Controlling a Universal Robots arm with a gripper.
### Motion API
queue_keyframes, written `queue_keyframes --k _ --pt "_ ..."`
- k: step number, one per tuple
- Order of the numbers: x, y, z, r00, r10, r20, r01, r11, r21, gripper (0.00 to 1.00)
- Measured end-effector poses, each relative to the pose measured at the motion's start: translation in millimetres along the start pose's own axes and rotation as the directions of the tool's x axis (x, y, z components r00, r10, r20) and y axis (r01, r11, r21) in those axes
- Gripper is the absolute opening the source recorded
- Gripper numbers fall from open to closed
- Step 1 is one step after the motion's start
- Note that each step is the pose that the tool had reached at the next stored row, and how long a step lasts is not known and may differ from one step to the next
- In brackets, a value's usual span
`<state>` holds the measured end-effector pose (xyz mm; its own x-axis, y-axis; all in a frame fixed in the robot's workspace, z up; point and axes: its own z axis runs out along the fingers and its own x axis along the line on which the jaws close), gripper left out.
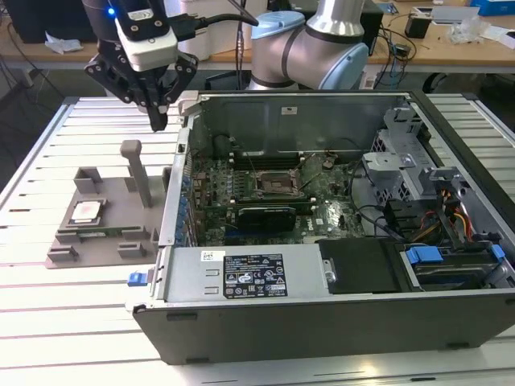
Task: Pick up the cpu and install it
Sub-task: 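Reach for the cpu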
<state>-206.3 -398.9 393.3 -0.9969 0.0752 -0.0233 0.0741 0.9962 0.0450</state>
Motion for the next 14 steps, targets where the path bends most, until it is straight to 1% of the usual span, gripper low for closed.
queue_keyframes --k 3,8,11,14 --pt "4.1 -0.3 -0.1 1.0000 0.000 0.0000 0.000 1.0000 0.0000 0.11" --pt "13.8 -1.0 -0.4 1.0000 0.000 -0.0001 0.000 1.0000 0.0000 0.11" --pt "17.2 -1.3 -0.5 1.0000 0.000 0.0000 0.000 1.0000 0.0000 0.11" --pt "22.4 -1.7 -0.6 1.0000 0.000 0.0000 0.000 1.0000 -0.0001 0.11"
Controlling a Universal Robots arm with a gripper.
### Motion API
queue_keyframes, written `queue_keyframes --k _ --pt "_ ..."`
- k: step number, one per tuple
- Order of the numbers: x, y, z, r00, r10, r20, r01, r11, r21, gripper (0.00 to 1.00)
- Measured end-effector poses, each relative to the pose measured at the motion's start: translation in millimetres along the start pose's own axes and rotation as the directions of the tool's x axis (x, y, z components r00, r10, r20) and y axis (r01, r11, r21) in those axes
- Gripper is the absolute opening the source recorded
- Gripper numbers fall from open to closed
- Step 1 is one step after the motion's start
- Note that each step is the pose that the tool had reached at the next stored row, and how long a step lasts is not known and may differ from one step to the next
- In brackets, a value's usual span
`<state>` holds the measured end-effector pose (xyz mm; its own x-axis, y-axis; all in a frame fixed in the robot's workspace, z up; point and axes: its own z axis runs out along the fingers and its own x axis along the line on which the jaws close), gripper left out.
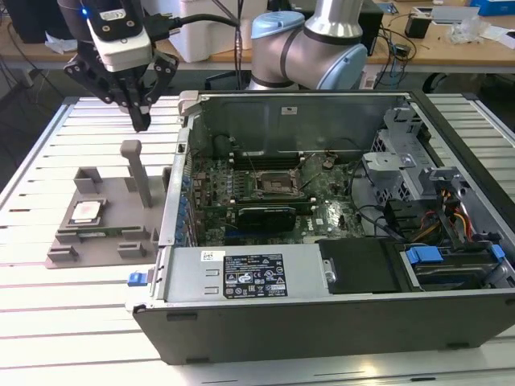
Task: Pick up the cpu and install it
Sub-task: 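Reach for the cpu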
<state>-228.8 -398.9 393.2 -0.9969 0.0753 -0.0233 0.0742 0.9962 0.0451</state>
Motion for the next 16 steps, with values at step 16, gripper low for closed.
queue_keyframes --k 16 --pt "22.3 -1.6 -0.6 1.0000 0.000 -0.0001 0.000 1.0000 0.0001 0.11"
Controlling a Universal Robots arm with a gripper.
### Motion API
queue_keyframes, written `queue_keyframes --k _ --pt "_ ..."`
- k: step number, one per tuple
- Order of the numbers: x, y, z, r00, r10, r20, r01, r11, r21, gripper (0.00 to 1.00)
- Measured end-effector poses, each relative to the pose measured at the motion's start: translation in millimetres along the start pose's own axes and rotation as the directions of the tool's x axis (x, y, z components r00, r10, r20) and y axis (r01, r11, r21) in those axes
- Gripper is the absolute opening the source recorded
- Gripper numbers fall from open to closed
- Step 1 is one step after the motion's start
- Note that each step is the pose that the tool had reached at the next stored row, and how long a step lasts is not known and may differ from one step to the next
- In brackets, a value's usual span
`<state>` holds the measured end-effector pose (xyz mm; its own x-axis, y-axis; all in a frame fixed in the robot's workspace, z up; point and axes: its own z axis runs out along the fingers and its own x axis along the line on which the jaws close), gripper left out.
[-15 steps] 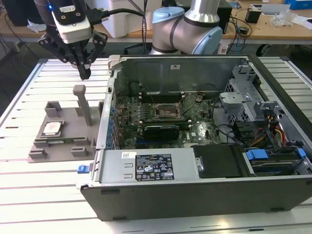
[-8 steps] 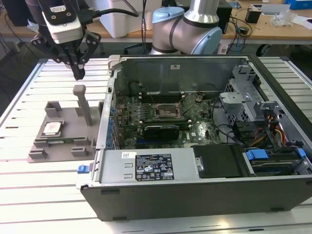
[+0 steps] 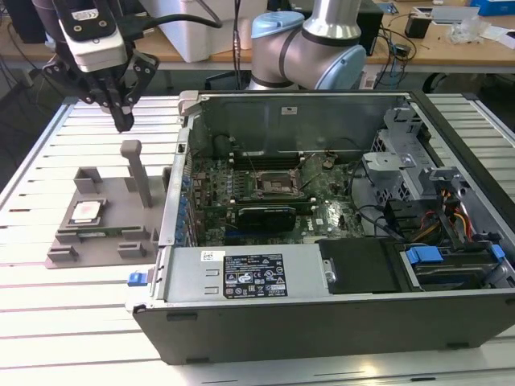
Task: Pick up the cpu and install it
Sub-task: 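Reach for the cpu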
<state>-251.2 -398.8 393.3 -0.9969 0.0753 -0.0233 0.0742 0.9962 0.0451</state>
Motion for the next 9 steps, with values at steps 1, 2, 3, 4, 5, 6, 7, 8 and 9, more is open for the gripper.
queue_keyframes --k 1,2,3,4,5,6,7,8,9 --pt "1.2 -0.1 0.0 1.0000 0.000 0.0001 0.000 1.0000 0.0000 0.11" --pt "2.5 -0.2 0.0 1.0000 0.000 0.0001 0.000 1.0000 -0.0001 0.11" --pt "3.4 -0.2 -0.1 1.0000 0.000 0.0000 0.000 1.0000 0.0000 0.11" --pt "5.1 -0.4 -0.1 1.0000 0.000 0.0000 0.000 1.0000 0.0000 0.11" --pt "6.1 -0.5 -0.2 1.0000 0.000 0.0000 0.000 1.0000 0.0000 0.11" --pt "7.1 -0.5 -0.2 1.0000 0.000 0.0000 0.000 1.0000 0.0000 0.11" --pt "8.1 -0.6 -0.2 1.0000 0.000 0.0001 0.000 1.0000 0.0000 0.11" --pt "9.1 -0.7 -0.2 1.0000 0.000 0.0000 0.000 1.0000 0.0000 0.11" --pt "10.6 -0.8 -0.3 1.0000 0.000 0.0000 0.000 1.0000 0.0000 0.11"
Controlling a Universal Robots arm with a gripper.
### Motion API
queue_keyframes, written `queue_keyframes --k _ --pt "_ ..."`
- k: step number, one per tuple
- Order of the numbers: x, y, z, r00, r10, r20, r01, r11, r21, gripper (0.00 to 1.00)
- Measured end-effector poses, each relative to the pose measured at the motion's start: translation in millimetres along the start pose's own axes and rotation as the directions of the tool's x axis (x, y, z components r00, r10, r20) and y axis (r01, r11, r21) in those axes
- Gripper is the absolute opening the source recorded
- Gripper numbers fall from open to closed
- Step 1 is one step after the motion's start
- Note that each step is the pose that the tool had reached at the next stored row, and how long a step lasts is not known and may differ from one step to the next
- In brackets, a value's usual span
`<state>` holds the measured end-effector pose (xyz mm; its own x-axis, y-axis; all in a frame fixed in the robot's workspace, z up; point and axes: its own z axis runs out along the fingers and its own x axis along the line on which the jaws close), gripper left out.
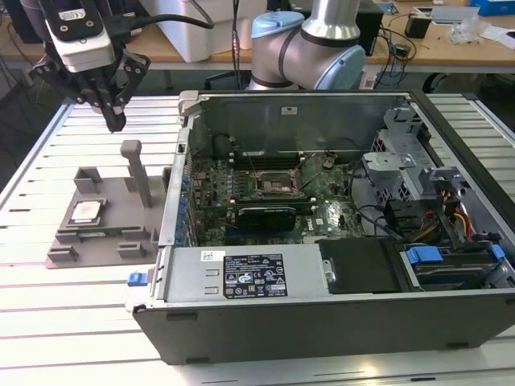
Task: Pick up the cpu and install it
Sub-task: 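Reach for the cpu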
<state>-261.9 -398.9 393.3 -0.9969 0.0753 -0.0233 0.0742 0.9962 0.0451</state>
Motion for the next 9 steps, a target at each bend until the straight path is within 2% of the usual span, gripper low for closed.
queue_keyframes --k 9 --pt "15.1 -1.1 -0.4 1.0000 0.000 0.0000 0.000 1.0000 0.0000 0.11"
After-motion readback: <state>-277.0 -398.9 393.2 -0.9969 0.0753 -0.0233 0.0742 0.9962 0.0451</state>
